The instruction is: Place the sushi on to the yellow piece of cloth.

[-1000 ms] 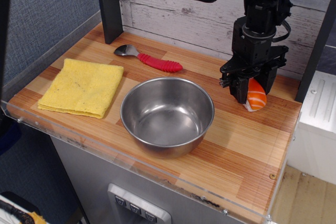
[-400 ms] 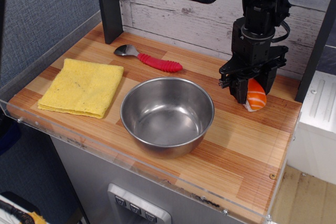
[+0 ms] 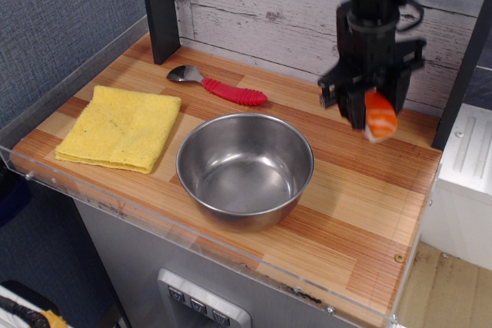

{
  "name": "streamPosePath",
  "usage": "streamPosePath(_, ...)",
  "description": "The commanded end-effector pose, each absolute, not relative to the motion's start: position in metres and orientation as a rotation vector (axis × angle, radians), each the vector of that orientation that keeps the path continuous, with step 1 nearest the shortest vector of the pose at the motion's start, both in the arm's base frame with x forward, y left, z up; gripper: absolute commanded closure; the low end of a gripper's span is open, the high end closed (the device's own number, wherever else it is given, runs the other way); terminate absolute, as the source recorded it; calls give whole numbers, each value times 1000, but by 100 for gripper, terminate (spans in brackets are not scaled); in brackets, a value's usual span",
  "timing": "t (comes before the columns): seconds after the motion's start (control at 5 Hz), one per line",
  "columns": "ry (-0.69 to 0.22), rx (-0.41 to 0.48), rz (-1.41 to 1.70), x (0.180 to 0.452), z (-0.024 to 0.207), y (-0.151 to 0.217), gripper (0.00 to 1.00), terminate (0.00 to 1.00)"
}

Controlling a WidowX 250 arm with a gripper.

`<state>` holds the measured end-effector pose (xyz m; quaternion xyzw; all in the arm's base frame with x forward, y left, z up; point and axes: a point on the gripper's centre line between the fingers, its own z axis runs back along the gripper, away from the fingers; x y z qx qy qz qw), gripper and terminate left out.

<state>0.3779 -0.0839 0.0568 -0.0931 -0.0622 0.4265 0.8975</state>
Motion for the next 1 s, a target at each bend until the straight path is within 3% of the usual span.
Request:
streamPosePath(0.0,-245,-268,881,355,121,-62,100,0)
streamPosePath(0.4,-307,-279,1026,312,152,8,100,0)
streamPosePath(0.8,-341,-233,1209,278,151,75,100,0)
